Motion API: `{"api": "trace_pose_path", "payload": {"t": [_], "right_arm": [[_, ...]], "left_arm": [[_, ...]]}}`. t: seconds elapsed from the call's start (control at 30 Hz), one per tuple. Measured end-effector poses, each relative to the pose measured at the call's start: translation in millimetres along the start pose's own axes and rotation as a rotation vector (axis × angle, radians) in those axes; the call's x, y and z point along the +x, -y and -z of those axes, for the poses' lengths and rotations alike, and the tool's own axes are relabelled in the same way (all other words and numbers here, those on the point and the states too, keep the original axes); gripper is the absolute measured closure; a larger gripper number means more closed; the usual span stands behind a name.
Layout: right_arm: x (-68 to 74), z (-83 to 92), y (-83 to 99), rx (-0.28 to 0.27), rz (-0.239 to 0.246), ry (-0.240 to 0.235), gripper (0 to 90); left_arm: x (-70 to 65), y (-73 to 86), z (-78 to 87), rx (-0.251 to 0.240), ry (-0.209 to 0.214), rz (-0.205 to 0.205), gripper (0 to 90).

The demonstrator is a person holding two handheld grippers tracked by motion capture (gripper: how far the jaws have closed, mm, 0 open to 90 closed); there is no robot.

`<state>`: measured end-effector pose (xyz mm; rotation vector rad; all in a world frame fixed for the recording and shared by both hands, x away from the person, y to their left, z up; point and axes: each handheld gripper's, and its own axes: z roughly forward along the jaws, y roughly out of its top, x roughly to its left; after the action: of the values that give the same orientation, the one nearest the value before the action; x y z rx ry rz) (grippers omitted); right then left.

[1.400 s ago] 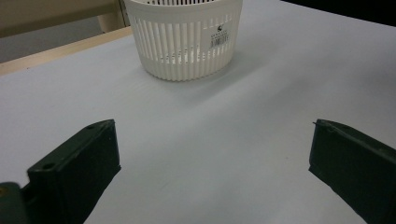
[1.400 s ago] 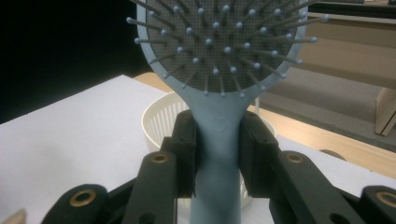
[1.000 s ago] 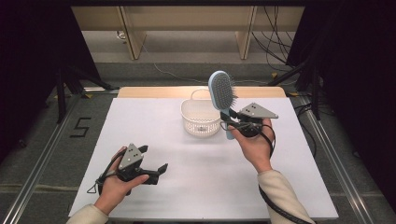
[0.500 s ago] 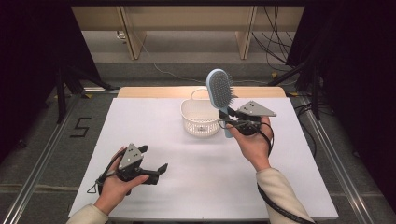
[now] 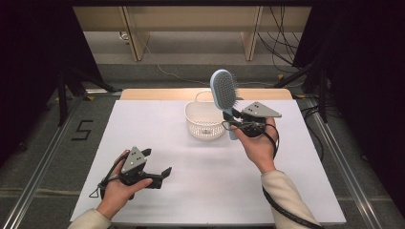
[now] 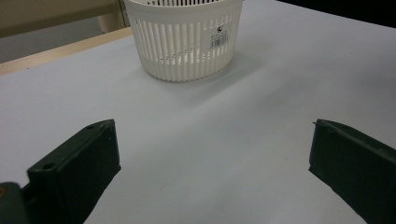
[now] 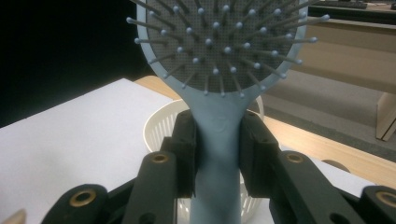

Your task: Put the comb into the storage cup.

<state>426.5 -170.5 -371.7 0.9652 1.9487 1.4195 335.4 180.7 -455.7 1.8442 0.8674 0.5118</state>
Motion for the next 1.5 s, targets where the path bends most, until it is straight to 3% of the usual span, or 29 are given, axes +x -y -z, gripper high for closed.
{"api": "trace_pose_path", "payload": {"t": [0.53, 1.5], "right_arm": [[2.4, -7.1, -4.1, -0.003, -0.001, -0.009, 70.4], [2.3, -17.3, -12.3, 0.004, 0.052, 0.016, 70.4]], "left_arm": [[0.3, -0.2, 0.7, -0.001, -0.001, 0.003, 1.1], [0.2, -0.3, 0.8, -0.001, 0.000, 0.002, 1.1]]}}
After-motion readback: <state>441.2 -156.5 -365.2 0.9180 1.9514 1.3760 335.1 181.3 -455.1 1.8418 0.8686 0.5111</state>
